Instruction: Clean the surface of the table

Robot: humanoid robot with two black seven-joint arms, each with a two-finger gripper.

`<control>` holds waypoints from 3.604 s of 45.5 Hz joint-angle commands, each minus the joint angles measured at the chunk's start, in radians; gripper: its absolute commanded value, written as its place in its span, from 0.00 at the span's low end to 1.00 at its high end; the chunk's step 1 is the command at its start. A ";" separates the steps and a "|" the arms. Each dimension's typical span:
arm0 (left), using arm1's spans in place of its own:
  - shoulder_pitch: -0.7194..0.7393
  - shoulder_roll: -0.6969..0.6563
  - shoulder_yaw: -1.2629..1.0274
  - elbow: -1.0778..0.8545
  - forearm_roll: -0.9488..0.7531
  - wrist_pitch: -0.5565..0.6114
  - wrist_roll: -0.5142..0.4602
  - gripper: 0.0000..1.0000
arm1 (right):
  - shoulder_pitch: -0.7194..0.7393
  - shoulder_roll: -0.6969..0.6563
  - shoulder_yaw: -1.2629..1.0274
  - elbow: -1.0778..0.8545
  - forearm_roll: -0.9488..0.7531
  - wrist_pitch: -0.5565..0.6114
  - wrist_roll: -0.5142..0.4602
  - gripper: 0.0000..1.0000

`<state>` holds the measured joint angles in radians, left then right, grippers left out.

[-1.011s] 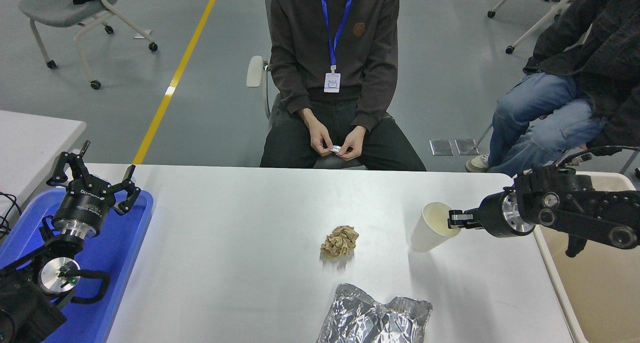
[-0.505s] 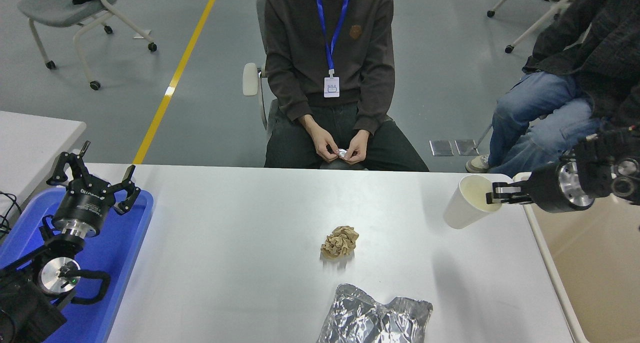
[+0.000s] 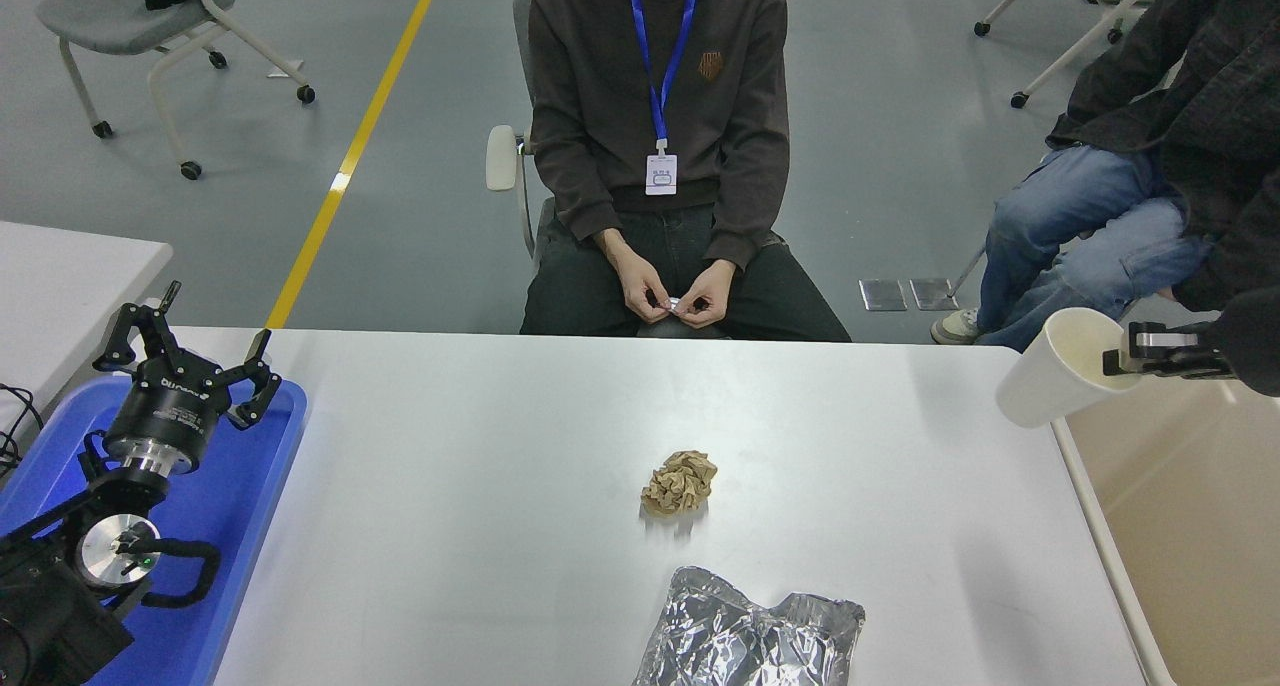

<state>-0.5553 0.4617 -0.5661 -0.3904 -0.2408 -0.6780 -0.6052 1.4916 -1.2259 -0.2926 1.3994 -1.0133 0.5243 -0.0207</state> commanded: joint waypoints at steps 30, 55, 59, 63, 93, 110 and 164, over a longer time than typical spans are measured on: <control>0.000 0.000 0.000 0.001 0.000 0.000 -0.001 1.00 | -0.393 0.106 0.013 -0.385 -0.018 -0.265 0.142 0.00; 0.000 0.000 0.000 0.001 0.000 0.000 -0.001 1.00 | -0.619 0.382 0.013 -0.873 -0.010 -0.363 0.265 0.00; 0.000 0.000 -0.001 -0.001 0.000 0.000 -0.001 1.00 | -0.652 0.440 0.012 -0.980 0.002 -0.363 0.291 0.00; 0.000 0.000 0.000 0.001 0.000 0.000 -0.001 1.00 | -0.679 0.505 0.010 -1.091 0.016 -0.365 0.301 0.00; 0.000 0.000 0.000 0.001 0.000 0.000 -0.001 1.00 | -0.787 0.706 -0.063 -1.399 0.047 -0.455 0.334 0.00; 0.000 0.000 0.000 -0.001 0.000 0.000 -0.001 1.00 | -0.800 0.707 -0.074 -1.402 0.133 -0.466 0.331 0.88; 0.000 0.000 0.000 -0.001 0.000 0.000 -0.001 1.00 | -0.858 0.760 -0.083 -1.476 0.444 -0.541 0.323 0.98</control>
<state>-0.5553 0.4617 -0.5661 -0.3907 -0.2408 -0.6780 -0.6059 0.6202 -0.4626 -0.3837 -0.0332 -0.6342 -0.1445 0.3055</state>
